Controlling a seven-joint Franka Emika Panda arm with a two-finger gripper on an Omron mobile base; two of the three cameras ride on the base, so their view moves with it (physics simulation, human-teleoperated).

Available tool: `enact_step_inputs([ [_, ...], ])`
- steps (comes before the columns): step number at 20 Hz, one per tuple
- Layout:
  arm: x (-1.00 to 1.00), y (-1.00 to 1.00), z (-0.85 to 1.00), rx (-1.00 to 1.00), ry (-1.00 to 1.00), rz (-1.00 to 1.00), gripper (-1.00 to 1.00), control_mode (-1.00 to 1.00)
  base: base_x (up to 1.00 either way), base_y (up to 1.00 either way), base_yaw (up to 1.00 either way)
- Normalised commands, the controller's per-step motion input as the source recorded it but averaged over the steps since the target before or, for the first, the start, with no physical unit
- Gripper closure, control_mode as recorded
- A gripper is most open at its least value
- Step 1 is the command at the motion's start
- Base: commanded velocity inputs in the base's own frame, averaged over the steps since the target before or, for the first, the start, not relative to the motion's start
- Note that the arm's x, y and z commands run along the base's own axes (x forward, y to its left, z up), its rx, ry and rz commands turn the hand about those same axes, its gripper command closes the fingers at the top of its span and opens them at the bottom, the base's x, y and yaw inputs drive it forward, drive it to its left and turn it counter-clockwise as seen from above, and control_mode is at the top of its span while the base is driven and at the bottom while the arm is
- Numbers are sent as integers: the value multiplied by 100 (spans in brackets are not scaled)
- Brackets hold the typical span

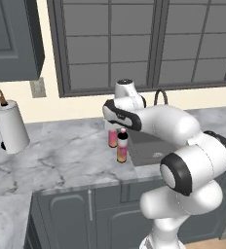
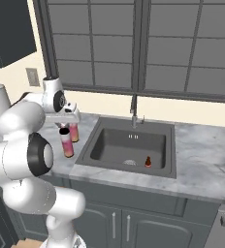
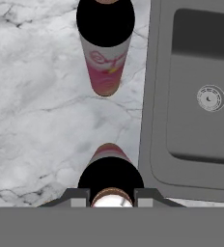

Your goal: Place the large bottle from the dining counter next to the other large bottle outside the sink, and place the small bottle from the dining counter next to the other small bottle inside the sink.

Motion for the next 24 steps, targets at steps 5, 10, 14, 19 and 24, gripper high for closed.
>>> enact_step_inputs([
  [5,0,0,-20,0,2,0,100,-100,0,0,0],
  [10,0,0,-23,0,2,0,100,-100,0,0,0],
  [14,0,0,-24,0,3,0,100,-100,0,0,0],
  [19,0,0,0,0,0,0,100,-100,0,0,0],
  [24,0,0,0,0,0,0,-100,-100,0,0,0],
])
